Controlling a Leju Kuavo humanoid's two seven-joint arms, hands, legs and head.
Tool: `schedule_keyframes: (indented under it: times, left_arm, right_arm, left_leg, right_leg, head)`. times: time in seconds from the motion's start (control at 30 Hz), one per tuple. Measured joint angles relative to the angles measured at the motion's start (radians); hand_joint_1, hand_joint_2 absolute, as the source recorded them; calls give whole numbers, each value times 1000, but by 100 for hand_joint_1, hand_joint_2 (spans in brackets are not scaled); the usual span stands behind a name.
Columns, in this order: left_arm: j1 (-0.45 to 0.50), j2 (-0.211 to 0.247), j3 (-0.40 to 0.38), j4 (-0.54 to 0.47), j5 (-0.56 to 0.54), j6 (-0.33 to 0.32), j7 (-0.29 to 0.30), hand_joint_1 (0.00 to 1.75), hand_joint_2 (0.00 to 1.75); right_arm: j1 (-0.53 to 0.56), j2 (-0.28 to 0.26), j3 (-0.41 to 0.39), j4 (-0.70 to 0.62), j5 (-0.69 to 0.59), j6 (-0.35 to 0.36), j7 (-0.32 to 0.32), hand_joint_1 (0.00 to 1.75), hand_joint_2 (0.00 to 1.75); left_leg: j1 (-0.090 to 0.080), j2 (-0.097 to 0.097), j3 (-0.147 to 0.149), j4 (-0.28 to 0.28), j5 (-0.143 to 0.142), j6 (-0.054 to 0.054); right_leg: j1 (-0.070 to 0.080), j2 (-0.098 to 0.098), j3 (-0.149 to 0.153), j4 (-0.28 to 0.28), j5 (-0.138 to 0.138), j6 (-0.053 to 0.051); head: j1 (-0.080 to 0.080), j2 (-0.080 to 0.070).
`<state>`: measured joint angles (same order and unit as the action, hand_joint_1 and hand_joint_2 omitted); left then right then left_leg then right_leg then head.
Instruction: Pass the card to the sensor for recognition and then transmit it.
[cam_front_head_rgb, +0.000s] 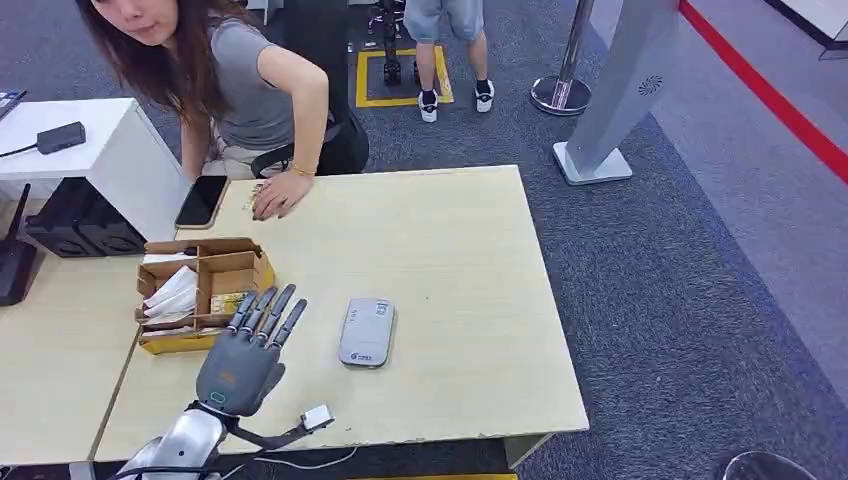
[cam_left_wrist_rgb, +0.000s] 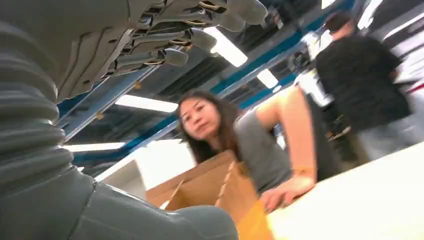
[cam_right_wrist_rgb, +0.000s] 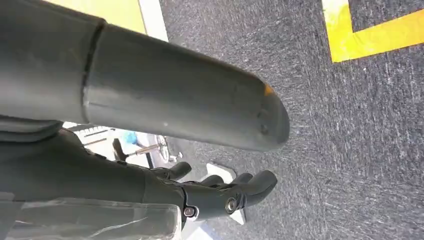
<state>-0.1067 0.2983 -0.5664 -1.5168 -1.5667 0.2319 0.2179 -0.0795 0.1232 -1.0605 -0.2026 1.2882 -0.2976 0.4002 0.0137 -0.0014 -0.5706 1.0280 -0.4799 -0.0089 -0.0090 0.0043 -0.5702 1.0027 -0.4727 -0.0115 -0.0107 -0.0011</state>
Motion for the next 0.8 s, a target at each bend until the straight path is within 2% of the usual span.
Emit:
schedule_keyframes:
  times: [0.2,0.4,0.8]
  left_arm:
    - [5,-21,51,-1,-1,-44,18,0,175]
    - [0,-23,76,1,-1,-83,67,0,175]
    - [-1,-27,88,5,-1,-85,71,0,175]
  right_arm:
    - [0,3,-4,0,0,-8,0,0,0]
    - [0,6,-9,0,0,-10,3,0,0]
    - [0,6,-16,0,0,-11,4,0,0]
  left_leg:
    - [0,0,0,0,0,0]
    - [0,0,0,0,0,0]
    - [0,0,0,0,0,0]
  right_leg:
    - [0,0,0,0,0,0]
    - [0,0,0,0,0,0]
    - [0,0,0,0,0,0]
  head:
    - [0,0]
    - [0,0]
    - [0,0]
